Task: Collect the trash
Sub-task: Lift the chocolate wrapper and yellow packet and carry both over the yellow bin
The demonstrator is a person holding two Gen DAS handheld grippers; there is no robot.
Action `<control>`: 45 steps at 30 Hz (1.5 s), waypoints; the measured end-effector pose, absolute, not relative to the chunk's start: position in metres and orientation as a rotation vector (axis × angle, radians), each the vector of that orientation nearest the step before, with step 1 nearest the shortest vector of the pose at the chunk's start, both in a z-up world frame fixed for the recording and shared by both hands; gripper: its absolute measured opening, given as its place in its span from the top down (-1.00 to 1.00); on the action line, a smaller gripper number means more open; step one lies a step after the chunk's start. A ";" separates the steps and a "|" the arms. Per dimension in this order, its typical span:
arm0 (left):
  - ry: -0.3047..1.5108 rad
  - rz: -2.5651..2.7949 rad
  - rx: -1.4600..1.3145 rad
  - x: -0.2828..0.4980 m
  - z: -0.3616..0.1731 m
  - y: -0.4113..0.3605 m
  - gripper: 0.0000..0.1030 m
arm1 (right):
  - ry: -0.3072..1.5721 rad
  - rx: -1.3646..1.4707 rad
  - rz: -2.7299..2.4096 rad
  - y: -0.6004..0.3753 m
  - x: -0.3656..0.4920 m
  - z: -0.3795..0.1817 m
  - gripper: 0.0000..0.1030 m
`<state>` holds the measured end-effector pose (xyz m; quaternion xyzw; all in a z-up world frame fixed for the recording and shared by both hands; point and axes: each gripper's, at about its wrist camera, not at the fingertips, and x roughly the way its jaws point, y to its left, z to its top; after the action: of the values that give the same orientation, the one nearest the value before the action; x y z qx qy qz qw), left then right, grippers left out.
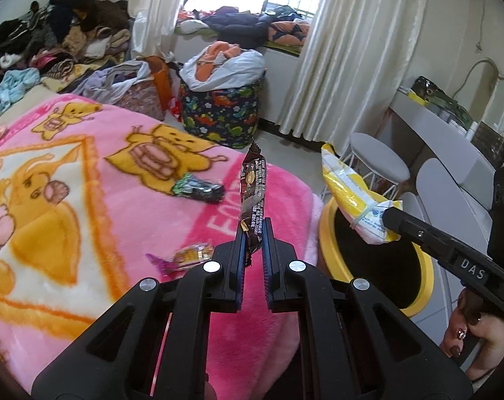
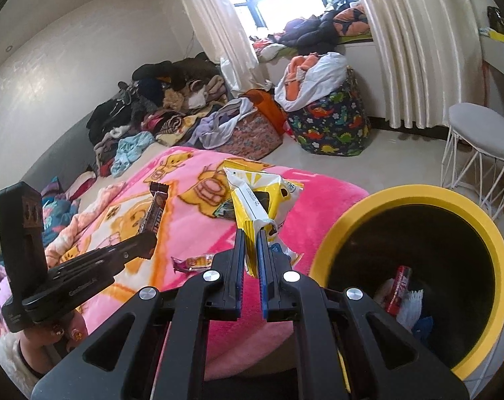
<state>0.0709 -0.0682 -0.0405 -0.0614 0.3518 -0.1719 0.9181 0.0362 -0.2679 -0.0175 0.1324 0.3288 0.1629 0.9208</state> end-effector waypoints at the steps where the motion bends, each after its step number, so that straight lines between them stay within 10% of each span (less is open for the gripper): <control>1: 0.723 -0.357 -0.124 0.071 -0.040 -0.070 0.90 | 0.673 0.275 0.328 -0.271 0.034 -0.018 0.85; 45: 0.763 -0.594 0.031 0.066 -0.051 -0.202 0.90 | 0.666 0.475 0.034 -0.394 0.001 -0.044 0.85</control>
<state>0.0655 -0.2018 -0.0508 0.0150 0.3669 -0.2854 0.8853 0.0009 -0.3935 -0.0437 0.2309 0.3239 0.0167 0.9173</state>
